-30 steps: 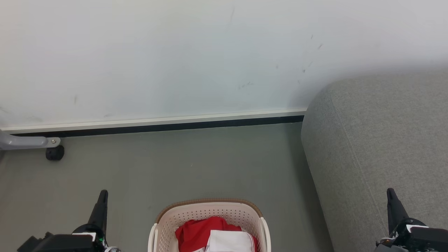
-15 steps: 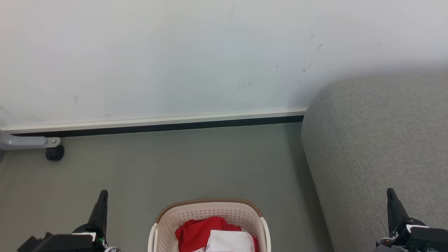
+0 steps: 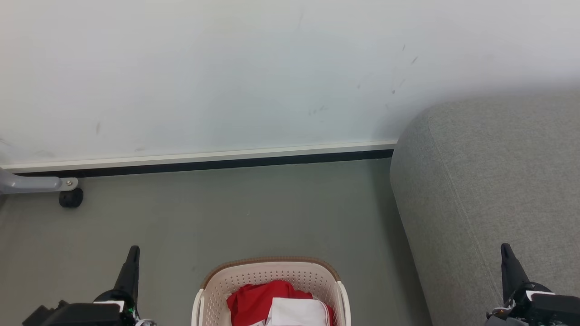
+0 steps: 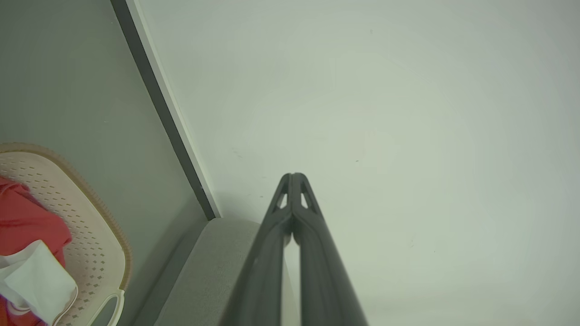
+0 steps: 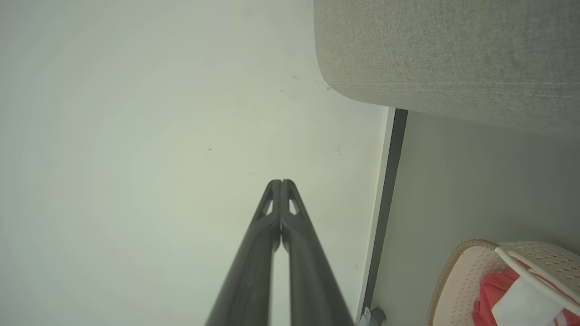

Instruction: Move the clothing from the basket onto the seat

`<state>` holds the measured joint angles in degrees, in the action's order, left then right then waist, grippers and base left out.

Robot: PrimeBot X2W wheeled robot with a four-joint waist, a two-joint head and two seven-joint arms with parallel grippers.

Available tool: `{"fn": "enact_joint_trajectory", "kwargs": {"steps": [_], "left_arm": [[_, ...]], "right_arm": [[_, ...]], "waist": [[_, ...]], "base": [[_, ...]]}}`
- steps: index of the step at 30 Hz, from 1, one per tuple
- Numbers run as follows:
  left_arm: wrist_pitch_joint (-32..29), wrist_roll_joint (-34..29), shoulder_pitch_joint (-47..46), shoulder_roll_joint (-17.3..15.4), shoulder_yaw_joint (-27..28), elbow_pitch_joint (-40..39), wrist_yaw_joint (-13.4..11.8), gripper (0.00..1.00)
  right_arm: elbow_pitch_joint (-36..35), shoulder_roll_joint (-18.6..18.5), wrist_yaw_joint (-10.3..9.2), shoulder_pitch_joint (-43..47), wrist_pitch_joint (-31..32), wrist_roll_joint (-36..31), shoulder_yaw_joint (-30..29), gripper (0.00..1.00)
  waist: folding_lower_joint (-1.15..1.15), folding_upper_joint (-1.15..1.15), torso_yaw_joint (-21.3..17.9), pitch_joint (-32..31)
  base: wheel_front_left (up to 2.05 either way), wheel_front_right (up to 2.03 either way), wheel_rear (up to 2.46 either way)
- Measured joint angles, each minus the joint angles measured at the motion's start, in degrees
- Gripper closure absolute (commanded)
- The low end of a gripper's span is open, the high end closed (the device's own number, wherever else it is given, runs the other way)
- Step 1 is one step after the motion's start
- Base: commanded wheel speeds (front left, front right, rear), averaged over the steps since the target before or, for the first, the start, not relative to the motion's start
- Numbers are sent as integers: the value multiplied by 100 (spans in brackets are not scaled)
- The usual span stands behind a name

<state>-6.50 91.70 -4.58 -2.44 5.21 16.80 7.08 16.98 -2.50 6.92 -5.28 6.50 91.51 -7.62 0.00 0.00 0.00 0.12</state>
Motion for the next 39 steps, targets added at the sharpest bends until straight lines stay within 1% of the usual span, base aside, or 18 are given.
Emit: {"fn": "enact_joint_trajectory", "kwargs": {"steps": [32, 33, 34, 35, 36, 37, 38, 39], "left_arm": [[0, 0, 0, 0, 0, 0, 1, 100], [0, 0, 0, 0, 0, 0, 1, 0], [0, 0, 12, 2, -5, 23, -2, 0], [1, 0, 48, 12, -12, 79, -4, 100], [2, 0, 102, 27, -16, 141, -7, 0], [2, 0, 164, 44, -24, 200, -9, 100], [3, 0, 222, 60, -29, 258, -9, 0], [7, 0, 275, 65, -42, 278, -9, 0]], "right_arm": [[0, 0, 0, 0, 0, 0, 0, 100], [0, 0, 0, 0, 0, 0, 0, 0], [30, 4, -2, 8, 0, -2, 5, 0], [82, 16, -4, 36, -1, -2, 9, 100], [146, 38, -10, 82, -1, -2, 14, 0], [212, 59, -11, 141, -1, -2, 19, 100], [269, 83, -14, 198, -2, -2, 27, 0], [289, 100, -27, 248, -7, -2, 45, 0]], "waist": [[0, 0, 0, 0], [0, 0, 0, 0], [0, 0, 0, 0], [0, 0, 0, 0], [0, 0, 0, 0], [0, 0, 0, 0], [0, 0, 0, 0], [0, 0, 0, 0]], "base": [[0, 0, 0], [0, 0, 0], [0, 0, 0], [0, 0, 0], [0, 0, 0], [0, 0, 0], [0, 0, 0], [0, 0, 0]]}}
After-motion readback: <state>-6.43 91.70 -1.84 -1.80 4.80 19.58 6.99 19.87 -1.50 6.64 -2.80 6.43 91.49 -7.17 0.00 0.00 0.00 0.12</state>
